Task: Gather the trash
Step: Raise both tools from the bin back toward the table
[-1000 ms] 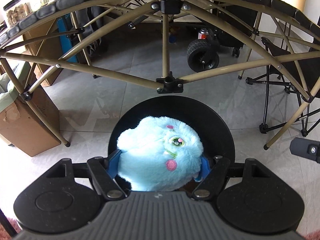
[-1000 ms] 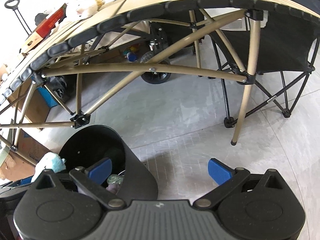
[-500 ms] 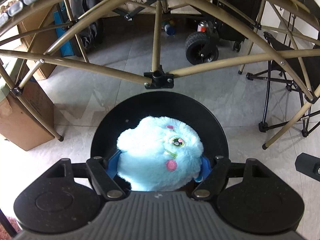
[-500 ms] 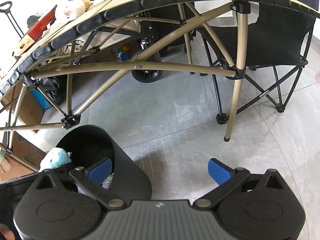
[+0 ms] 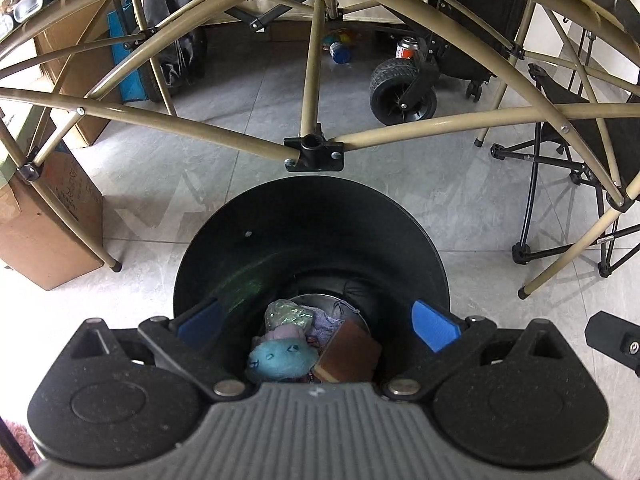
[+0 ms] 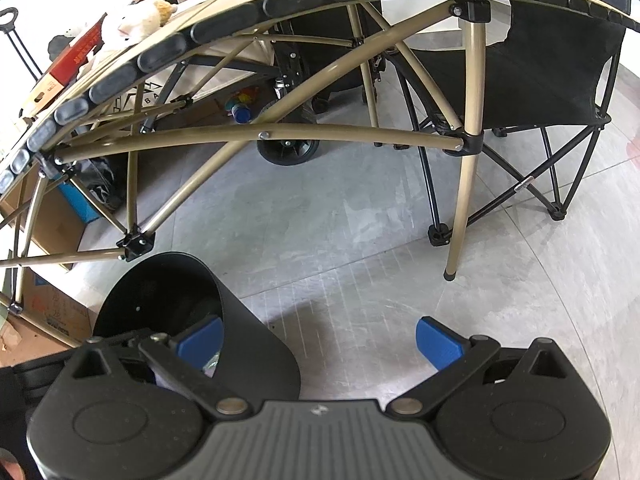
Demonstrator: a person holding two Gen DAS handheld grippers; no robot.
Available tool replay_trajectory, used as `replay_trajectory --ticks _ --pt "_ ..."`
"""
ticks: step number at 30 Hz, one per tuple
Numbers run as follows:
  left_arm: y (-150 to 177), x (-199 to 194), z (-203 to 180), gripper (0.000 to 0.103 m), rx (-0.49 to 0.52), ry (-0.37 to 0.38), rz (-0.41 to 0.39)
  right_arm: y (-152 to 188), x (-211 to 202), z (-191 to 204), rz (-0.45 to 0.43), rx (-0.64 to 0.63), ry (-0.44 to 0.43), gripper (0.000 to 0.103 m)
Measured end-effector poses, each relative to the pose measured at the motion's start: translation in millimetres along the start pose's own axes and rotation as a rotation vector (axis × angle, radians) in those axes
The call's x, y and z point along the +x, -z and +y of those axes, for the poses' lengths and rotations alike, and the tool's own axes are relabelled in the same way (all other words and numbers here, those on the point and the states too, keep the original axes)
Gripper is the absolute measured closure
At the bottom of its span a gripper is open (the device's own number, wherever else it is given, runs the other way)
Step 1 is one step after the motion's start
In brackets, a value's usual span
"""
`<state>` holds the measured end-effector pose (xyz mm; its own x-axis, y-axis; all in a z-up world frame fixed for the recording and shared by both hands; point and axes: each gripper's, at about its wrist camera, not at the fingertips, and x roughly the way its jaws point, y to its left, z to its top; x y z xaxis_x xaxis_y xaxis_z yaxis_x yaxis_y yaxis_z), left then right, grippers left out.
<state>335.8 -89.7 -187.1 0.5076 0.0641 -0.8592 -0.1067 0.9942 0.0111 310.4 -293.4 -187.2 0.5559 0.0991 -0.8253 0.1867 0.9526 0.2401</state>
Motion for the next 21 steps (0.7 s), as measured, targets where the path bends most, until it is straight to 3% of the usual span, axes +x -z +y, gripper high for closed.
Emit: replay_trajectory --ticks 14,21 --pt "-1 -16 6 0.000 -0.012 0.036 -0.040 0 -2 3 -0.005 0.000 0.000 0.000" --pt "-2 -42 12 0.000 -0.008 0.051 -0.126 -2 -11 7 -0.031 -0.005 -0.013 0.000"
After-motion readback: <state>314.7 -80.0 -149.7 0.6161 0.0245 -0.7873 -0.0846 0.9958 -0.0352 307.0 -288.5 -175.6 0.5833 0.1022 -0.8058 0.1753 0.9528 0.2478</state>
